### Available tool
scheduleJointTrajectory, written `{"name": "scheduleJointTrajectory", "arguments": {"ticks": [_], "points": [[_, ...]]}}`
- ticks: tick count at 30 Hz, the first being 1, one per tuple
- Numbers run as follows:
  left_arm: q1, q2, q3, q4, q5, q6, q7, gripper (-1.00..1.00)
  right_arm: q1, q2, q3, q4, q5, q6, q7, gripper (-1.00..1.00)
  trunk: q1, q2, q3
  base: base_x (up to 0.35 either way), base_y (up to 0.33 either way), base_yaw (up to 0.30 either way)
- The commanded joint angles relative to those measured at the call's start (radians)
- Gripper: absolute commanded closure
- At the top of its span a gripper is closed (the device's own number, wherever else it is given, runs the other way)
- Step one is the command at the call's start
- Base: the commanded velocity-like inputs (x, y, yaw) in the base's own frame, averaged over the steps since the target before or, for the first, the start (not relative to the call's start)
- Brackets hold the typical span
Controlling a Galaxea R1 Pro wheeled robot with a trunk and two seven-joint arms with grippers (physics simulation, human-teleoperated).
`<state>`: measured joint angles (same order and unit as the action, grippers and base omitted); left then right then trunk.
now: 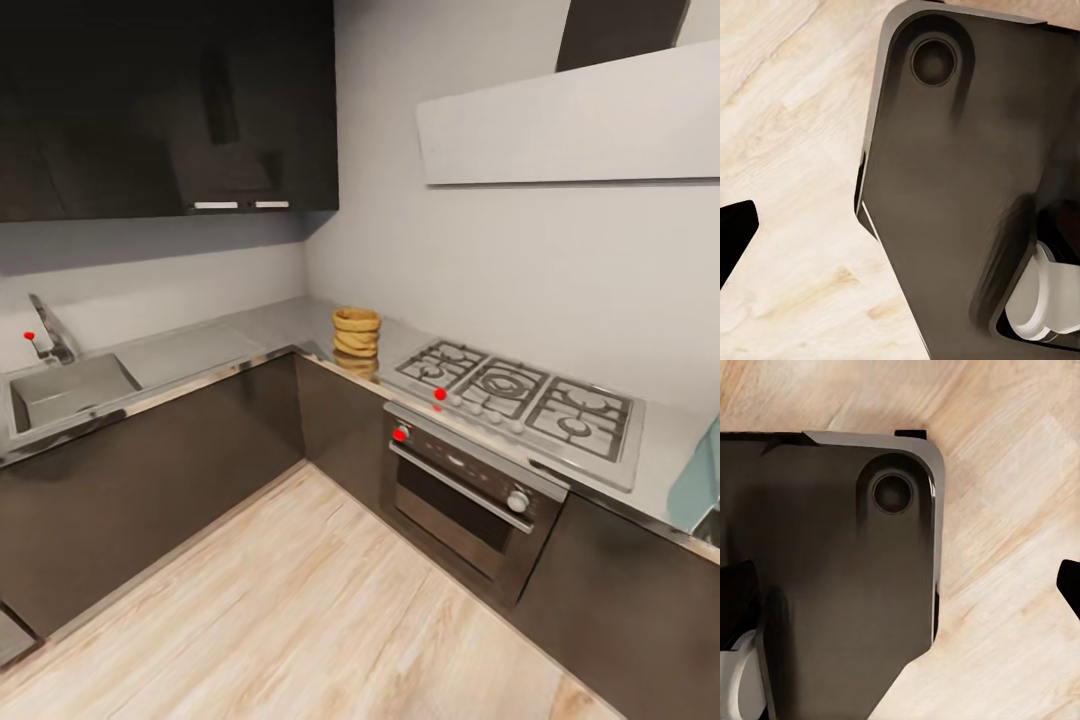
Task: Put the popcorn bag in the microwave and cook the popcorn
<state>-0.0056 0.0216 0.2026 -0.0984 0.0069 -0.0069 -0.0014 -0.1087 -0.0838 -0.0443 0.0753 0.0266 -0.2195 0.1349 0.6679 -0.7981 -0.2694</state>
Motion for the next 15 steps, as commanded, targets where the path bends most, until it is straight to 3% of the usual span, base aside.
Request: {"name": "scheduleJointTrajectory", "arguments": {"ticks": [1, 15], "points": [[-0.001, 0.000, 0.003, 0.000, 0.001, -0.001, 0.000, -1.00, -0.002, 0.000, -0.005, 0.004, 0.003, -0.008, 0.003, -1.00, 0.001, -0.001, -0.001, 0.244, 0.222, 0.000], [-0.001, 0.000, 0.003, 0.000, 0.001, -0.001, 0.000, -1.00, -0.002, 0.000, -0.005, 0.004, 0.003, -0.008, 0.003, -1.00, 0.001, -0.001, -0.001, 0.245, 0.222, 0.000]]}}
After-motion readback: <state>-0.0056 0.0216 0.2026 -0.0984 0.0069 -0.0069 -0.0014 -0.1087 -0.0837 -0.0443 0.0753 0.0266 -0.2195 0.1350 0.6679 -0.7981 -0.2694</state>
